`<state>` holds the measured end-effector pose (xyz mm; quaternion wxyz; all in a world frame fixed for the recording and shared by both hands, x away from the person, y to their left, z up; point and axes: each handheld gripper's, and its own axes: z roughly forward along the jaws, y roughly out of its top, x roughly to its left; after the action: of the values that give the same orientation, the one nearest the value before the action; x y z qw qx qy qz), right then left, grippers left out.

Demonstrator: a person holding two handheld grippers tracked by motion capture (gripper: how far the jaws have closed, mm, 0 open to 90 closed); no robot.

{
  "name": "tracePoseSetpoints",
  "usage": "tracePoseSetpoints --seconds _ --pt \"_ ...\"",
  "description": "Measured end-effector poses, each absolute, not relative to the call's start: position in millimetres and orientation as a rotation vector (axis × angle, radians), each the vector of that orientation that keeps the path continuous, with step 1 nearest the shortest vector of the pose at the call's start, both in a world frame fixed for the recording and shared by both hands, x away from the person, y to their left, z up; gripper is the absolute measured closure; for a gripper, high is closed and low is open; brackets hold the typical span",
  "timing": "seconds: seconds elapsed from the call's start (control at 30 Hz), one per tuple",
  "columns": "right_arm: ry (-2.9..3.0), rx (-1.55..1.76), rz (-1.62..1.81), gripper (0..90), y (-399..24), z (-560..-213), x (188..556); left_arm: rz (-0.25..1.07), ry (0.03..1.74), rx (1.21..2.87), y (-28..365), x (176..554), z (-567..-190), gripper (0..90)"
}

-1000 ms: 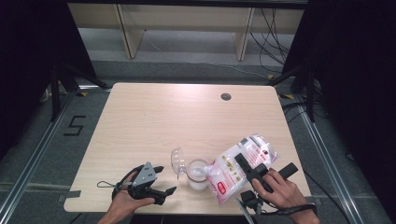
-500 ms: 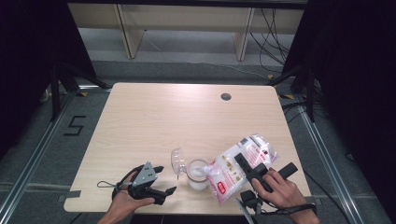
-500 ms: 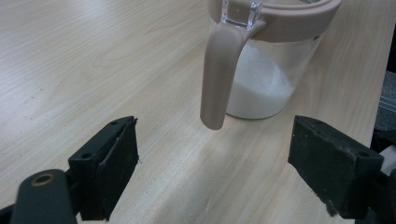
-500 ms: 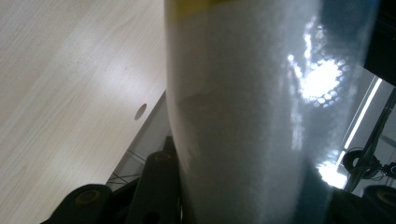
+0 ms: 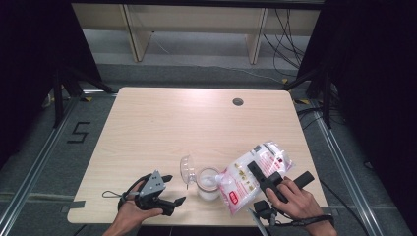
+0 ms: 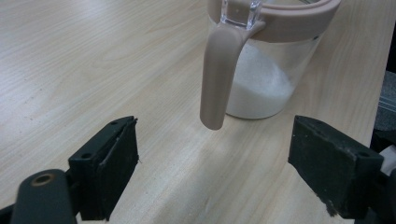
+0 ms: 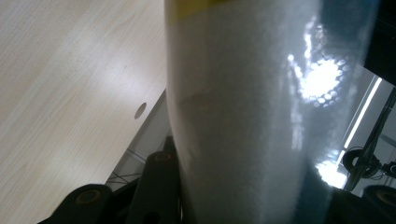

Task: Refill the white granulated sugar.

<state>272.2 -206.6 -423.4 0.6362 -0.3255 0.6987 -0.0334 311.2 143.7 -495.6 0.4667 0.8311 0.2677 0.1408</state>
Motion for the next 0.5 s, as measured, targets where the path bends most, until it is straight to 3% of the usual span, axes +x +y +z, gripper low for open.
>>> tracePoseSetpoints --seconds 0.5 --pt "1.600 -0.757 -0.058 72.4 -206.8 -422.4 273.8 0.342 0.652 2.034 144.0 311.4 -495.4 15.4"
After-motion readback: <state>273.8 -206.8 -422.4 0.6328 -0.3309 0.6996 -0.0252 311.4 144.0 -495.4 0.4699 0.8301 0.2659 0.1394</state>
